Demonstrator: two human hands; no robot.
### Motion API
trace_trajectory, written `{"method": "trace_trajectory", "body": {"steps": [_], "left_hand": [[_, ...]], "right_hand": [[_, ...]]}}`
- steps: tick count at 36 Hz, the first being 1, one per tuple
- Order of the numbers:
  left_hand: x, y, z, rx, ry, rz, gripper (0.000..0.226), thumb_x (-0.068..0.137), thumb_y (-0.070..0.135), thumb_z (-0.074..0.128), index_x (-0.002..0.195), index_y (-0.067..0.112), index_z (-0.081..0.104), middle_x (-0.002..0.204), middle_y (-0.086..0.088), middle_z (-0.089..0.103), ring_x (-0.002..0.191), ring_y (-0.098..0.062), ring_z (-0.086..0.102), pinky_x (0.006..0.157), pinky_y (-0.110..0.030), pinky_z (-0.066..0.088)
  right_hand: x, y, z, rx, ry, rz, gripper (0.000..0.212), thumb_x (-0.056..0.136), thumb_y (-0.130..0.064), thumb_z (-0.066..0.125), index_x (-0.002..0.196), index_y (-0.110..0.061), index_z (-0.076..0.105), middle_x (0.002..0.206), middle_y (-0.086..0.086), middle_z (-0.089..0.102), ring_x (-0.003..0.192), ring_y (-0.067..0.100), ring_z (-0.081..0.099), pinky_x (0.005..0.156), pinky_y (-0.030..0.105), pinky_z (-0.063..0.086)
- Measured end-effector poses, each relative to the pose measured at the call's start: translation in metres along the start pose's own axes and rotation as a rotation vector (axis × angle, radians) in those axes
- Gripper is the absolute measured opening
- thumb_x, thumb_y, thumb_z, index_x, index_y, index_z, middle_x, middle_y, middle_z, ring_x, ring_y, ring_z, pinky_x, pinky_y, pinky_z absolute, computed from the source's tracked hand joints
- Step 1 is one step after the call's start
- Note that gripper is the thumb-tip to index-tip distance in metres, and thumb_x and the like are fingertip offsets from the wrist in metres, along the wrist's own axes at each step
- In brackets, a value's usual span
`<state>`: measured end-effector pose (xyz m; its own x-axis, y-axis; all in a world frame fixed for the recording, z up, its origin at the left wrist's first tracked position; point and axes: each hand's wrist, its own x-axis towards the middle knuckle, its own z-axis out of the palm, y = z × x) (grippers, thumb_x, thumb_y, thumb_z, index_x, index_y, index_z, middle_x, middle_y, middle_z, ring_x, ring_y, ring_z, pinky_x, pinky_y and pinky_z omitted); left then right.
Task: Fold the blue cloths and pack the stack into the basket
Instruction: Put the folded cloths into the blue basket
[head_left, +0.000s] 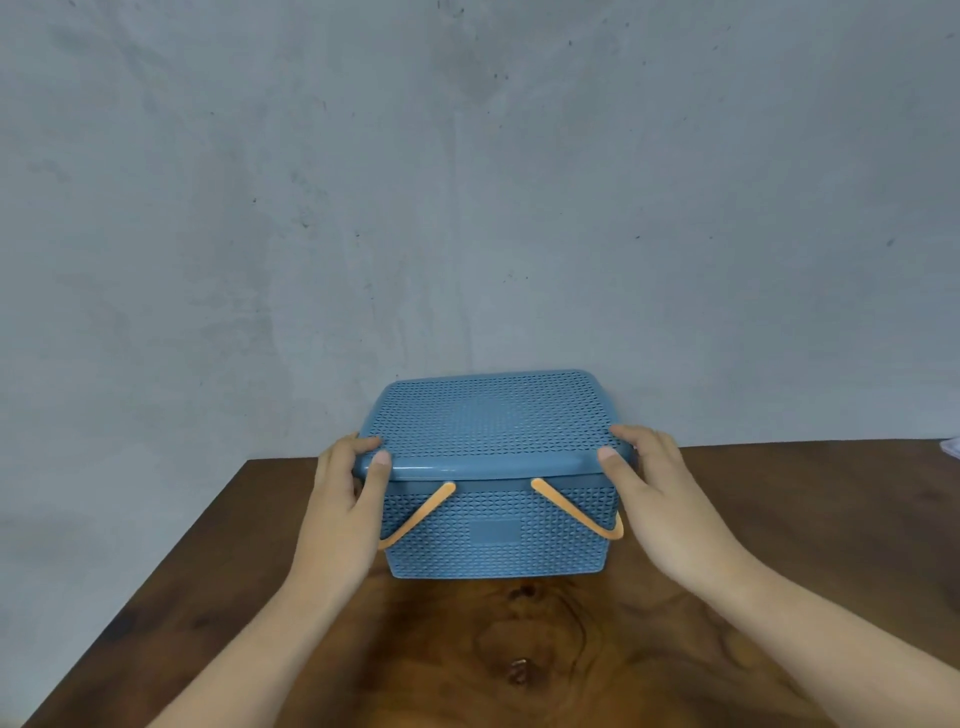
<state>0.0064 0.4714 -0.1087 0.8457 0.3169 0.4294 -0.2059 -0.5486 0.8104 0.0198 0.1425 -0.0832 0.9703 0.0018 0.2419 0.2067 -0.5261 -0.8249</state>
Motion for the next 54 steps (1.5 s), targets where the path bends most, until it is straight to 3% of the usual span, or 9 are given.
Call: {"method": "trace_trajectory", "body": {"steps": [7,14,21,33,37,43,45,50,54], "left_hand": [[0.001,-0.003,-0.005,0.023,-0.050,0.039,0.033,0.106,0.054,0.046,0.132,0.039,0.057,0.146,0.014,0.045,0.118,0.027,0.042,0.095,-0.014,0.037],[-0.012,-0.004,-0.009,0.102,-0.105,0.087,0.041,0.109,0.057,0.036,0.146,0.045,0.049,0.168,0.013,0.030,0.146,0.008,0.029,0.113,-0.029,0.034],[-0.013,-0.005,-0.014,0.121,-0.183,0.099,0.042,0.109,0.061,0.030,0.147,0.051,0.043,0.170,0.017,0.020,0.144,0.005,0.033,0.112,-0.032,0.037],[-0.009,-0.012,-0.045,0.144,-0.233,0.085,0.038,0.113,0.049,0.035,0.150,0.049,0.043,0.165,0.020,0.029,0.131,0.007,0.039,0.087,-0.002,0.038],[-0.002,-0.030,-0.076,0.150,-0.174,0.021,0.039,0.112,0.050,0.035,0.151,0.049,0.041,0.163,0.015,0.039,0.144,-0.009,0.043,0.114,-0.034,0.039],[-0.011,-0.070,-0.115,0.160,0.016,-0.154,0.067,0.108,0.047,0.045,0.163,0.046,0.008,0.160,0.017,0.044,0.140,-0.015,0.052,0.113,-0.044,0.042],[-0.024,-0.087,-0.122,0.200,0.027,-0.233,0.076,0.106,0.045,0.051,0.166,0.036,0.004,0.160,0.016,0.043,0.143,-0.023,0.053,0.112,-0.047,0.043],[-0.051,-0.135,-0.132,0.431,-0.149,-0.383,0.090,0.098,0.061,0.056,0.169,0.027,0.011,0.173,-0.004,0.025,0.155,-0.031,0.035,0.123,-0.050,0.033],[-0.074,-0.164,-0.126,0.727,-0.286,-0.327,0.089,0.098,0.078,0.033,0.167,0.024,0.024,0.175,-0.007,0.020,0.162,-0.027,0.014,0.131,-0.044,0.016]], "right_hand": [[0.038,0.000,-0.011,-0.140,0.094,-0.067,0.018,0.104,-0.051,0.055,0.098,-0.034,0.060,0.114,-0.010,0.052,0.097,0.003,0.061,0.085,0.037,0.046],[0.058,0.003,0.006,0.183,-0.105,0.075,0.042,0.110,-0.040,0.049,0.152,-0.043,0.047,0.146,-0.008,0.056,0.127,0.014,0.059,0.113,0.042,0.047],[0.047,0.002,0.002,0.332,-0.200,0.216,0.039,0.110,-0.045,0.050,0.148,-0.051,0.047,0.134,-0.016,0.063,0.115,0.011,0.066,0.084,0.042,0.059],[0.042,-0.013,0.020,0.289,-0.230,0.245,0.041,0.108,-0.049,0.049,0.148,-0.055,0.045,0.142,-0.010,0.059,0.121,0.016,0.062,0.098,0.060,0.056],[0.033,-0.040,0.049,0.257,-0.300,0.220,0.062,0.099,-0.054,0.066,0.155,-0.050,0.037,0.128,-0.018,0.061,0.110,0.011,0.065,0.092,0.050,0.058],[0.031,-0.088,0.115,0.239,-0.414,0.151,0.099,0.083,-0.064,0.080,0.162,-0.046,0.022,0.146,-0.010,0.056,0.107,0.010,0.067,0.078,0.039,0.058],[0.036,-0.100,0.138,0.234,-0.430,0.139,0.104,0.080,-0.069,0.080,0.162,-0.047,0.021,0.150,-0.009,0.053,0.115,0.015,0.066,0.087,0.046,0.060],[0.052,-0.122,0.181,0.214,-0.436,0.118,0.108,0.075,-0.074,0.080,0.161,-0.048,0.021,0.154,-0.008,0.050,0.128,0.023,0.061,0.100,0.059,0.056],[0.067,-0.129,0.202,0.210,-0.421,0.115,0.107,0.074,-0.073,0.081,0.160,-0.049,0.024,0.156,-0.007,0.049,0.129,0.024,0.060,0.099,0.061,0.056]]}}
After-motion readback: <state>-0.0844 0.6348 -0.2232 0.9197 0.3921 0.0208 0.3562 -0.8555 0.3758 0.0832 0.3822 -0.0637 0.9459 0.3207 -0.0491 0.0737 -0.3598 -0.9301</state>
